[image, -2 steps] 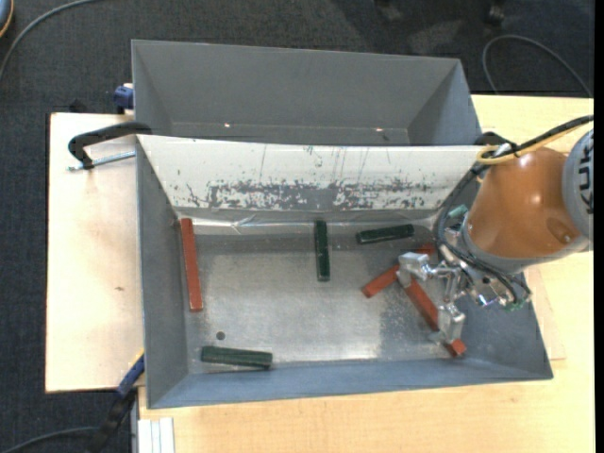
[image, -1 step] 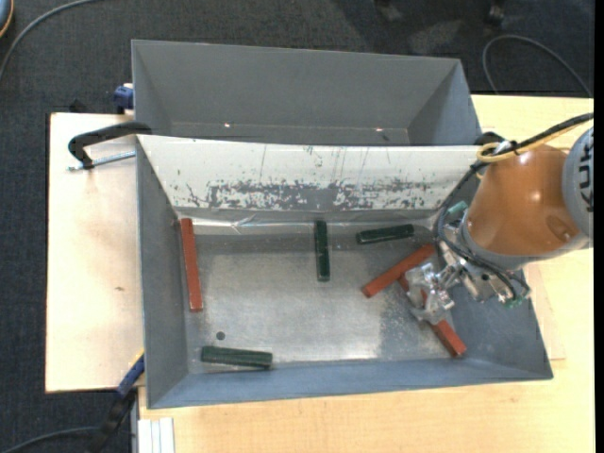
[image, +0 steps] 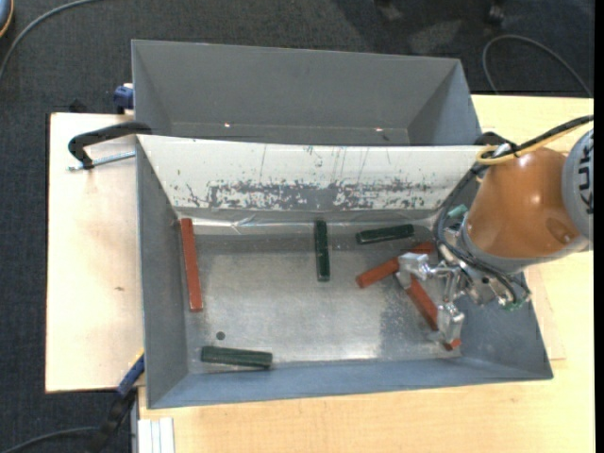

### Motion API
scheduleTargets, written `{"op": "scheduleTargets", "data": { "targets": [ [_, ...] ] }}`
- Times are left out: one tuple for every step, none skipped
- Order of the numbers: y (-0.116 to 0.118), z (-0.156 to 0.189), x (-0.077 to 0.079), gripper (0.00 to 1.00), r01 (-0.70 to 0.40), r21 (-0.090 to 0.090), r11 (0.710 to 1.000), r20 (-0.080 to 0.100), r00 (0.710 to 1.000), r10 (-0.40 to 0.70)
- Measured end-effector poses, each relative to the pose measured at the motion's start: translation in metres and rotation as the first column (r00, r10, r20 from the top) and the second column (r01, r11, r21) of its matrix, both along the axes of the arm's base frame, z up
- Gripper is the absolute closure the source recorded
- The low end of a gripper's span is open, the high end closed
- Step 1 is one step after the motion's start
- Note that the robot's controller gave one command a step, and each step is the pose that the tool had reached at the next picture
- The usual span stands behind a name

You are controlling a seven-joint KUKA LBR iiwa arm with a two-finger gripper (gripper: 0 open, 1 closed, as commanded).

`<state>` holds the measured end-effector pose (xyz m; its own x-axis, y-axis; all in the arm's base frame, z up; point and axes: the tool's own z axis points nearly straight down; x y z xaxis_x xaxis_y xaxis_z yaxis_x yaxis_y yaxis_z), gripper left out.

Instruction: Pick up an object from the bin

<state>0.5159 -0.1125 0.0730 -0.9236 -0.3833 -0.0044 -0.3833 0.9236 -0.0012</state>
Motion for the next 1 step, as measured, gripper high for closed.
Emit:
{"op": "scheduleTargets", "data": {
  "targets": [
    [-0.0030, -0.0019, -0.0130, 0.00, -0.505, 0.000, 0.863, -0.001, 0.863, 0.505]
  ]
}}
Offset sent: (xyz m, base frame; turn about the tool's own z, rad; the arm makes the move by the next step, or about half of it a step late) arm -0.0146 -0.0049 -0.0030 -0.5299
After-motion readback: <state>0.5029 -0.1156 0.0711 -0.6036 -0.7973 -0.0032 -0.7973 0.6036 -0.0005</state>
